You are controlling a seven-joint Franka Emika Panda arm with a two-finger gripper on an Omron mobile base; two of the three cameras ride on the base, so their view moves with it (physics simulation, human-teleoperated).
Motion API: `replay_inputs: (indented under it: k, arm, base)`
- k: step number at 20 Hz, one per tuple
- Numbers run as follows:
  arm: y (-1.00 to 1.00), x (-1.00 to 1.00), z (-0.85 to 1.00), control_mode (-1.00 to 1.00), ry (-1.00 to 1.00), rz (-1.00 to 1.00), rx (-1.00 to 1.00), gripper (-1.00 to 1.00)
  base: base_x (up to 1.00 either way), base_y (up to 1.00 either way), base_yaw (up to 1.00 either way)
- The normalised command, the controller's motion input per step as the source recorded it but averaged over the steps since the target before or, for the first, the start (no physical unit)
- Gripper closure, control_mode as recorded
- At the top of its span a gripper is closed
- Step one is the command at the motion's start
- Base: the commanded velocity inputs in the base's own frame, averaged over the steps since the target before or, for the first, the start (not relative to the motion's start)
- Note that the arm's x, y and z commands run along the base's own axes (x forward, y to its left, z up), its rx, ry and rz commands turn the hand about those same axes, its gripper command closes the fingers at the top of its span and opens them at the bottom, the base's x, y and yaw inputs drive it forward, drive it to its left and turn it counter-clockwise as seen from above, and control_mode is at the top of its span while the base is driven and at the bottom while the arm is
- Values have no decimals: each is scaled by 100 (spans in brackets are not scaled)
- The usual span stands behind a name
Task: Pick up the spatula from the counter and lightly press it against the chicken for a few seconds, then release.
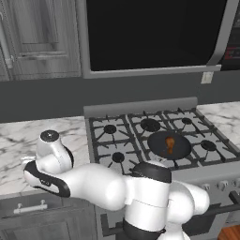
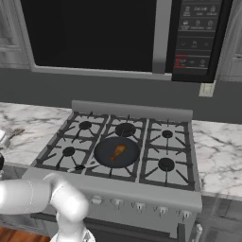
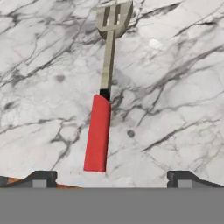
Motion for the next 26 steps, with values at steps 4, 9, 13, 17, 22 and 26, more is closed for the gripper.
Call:
replay_inputs:
  k: [4, 9, 13, 17, 22, 26]
  arm:
    - [15, 23, -16, -100, 3, -2, 0, -100]
    - [20, 25, -17, -100, 4, -2, 0, -100]
    - [20, 23, -21, -100, 6, -2, 0, -100]
    - [19, 20, -24, -100, 6, -3, 0, -100]
    - [20, 21, -27, -100, 8, -4, -1, 100]
    - [0, 2, -18, -100, 5, -5, -1, 100]
  base:
    - [0, 0, 0]
    - [0, 0, 0]
    - [0, 0, 0]
    - [0, 0, 0]
    - [0, 0, 0]
    - [0, 0, 0]
